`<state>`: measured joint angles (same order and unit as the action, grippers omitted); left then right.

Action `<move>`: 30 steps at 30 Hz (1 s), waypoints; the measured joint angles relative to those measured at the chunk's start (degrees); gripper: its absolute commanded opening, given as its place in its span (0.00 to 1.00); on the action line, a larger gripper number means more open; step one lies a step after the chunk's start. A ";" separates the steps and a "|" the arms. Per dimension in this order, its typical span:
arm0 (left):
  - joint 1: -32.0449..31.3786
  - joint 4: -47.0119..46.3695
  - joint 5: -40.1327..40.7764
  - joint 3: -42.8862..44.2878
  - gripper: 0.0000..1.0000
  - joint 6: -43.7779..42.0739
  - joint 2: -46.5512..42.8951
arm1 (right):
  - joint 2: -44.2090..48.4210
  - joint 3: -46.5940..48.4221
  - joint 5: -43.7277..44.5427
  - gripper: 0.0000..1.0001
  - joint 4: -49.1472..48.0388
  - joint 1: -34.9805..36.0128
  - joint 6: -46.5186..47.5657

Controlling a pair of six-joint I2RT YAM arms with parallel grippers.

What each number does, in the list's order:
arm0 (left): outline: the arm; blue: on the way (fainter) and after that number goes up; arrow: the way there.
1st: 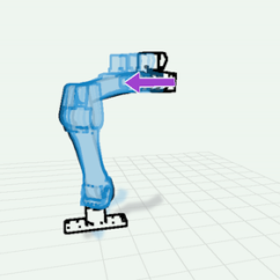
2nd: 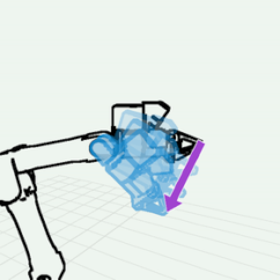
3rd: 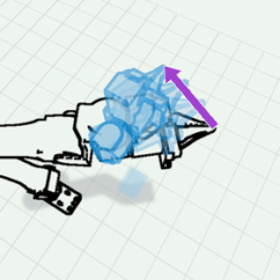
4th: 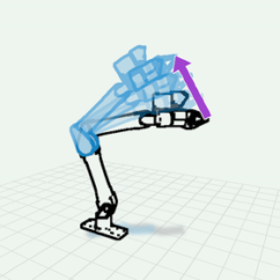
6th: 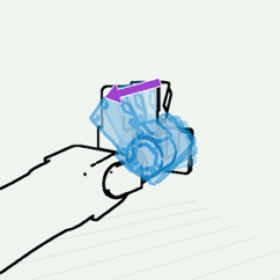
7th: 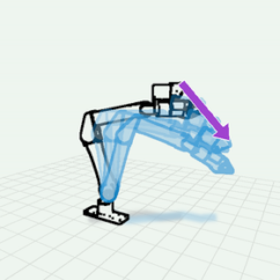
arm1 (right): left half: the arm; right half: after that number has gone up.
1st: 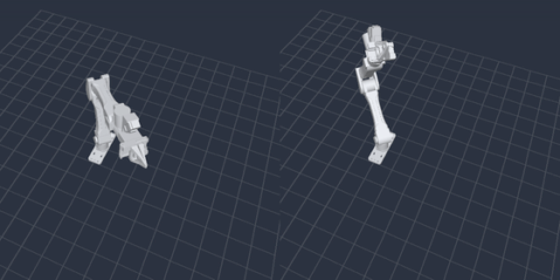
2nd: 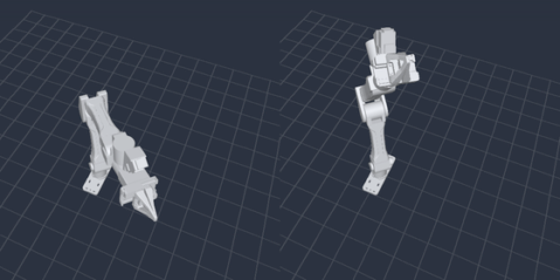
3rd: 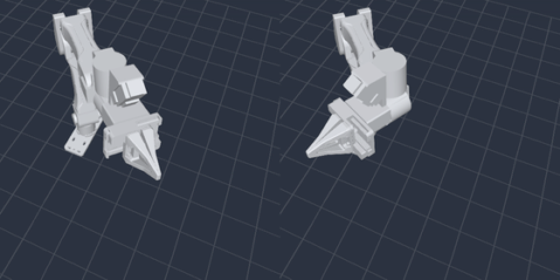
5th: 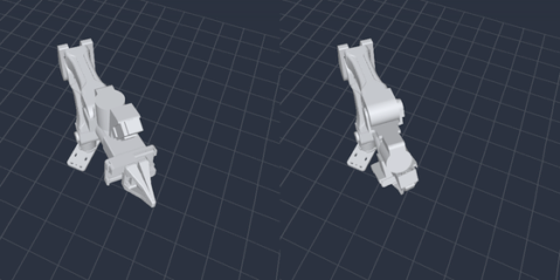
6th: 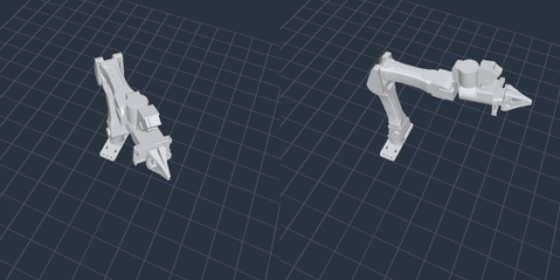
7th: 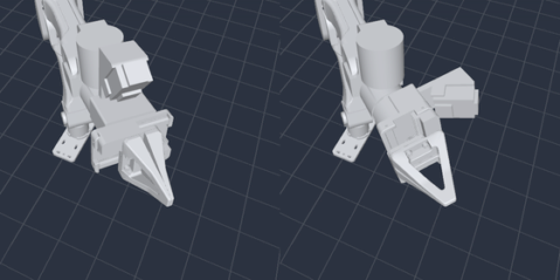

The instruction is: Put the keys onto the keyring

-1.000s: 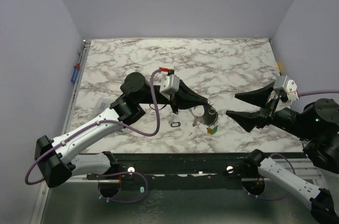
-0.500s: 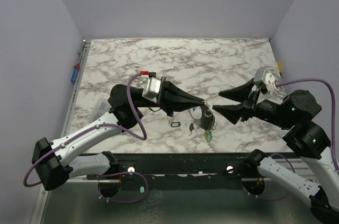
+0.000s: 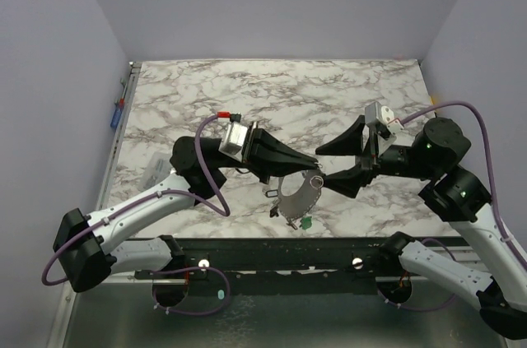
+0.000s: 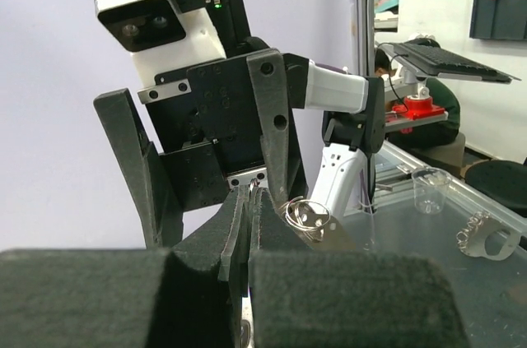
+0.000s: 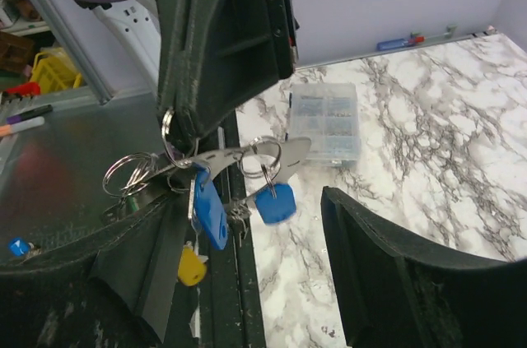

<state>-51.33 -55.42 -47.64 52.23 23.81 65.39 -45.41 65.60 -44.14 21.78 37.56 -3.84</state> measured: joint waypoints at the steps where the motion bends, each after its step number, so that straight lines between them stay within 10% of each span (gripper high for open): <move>1: 0.00 -0.87 0.00 -0.04 0.00 0.28 0.66 | -0.09 -0.09 -0.44 0.75 -0.37 0.00 -0.26; 25: 4.11 -12.41 -0.83 -2.08 0.00 7.48 8.83 | 5.53 -2.14 18.84 0.78 -0.59 0.00 -2.40; 30: 4.13 -14.16 -5.53 -0.17 0.00 11.63 10.19 | 10.86 -1.95 21.44 0.64 -0.09 0.00 3.08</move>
<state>-47.20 -69.58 -53.17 52.05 35.44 75.57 -34.54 63.66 -22.70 21.69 37.56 -0.75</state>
